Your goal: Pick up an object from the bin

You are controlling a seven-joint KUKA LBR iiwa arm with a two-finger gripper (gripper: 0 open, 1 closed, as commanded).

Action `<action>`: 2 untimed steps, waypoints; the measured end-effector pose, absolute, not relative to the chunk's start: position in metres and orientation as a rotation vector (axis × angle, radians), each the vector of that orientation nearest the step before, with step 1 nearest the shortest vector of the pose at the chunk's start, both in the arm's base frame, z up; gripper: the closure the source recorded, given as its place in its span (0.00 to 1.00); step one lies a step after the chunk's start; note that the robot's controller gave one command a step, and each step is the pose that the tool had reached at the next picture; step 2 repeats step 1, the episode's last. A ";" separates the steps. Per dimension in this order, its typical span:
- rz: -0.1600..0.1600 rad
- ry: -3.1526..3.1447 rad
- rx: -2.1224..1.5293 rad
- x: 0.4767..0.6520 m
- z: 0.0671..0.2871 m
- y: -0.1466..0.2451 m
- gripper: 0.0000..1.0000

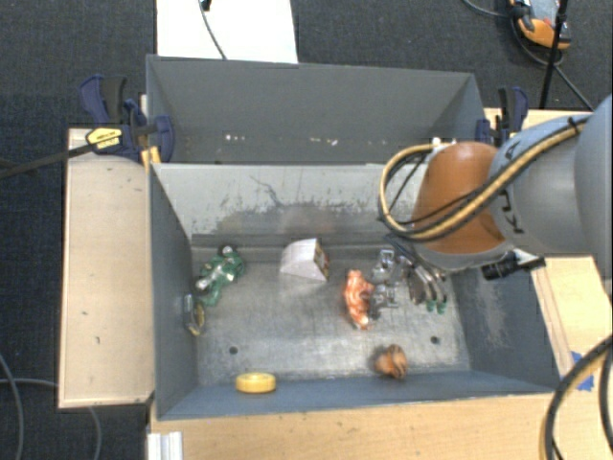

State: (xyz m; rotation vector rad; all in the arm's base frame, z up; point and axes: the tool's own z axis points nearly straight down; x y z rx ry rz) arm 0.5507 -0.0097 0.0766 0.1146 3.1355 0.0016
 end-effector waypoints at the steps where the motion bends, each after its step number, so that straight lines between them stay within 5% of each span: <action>1: 0.000 3.139 0.060 0.543 0.277 -0.048 1.00; 2: 0.000 3.139 0.060 0.543 0.277 -0.048 1.00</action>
Offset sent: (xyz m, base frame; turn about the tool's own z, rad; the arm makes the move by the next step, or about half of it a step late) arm 0.0000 0.0000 0.0000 0.0000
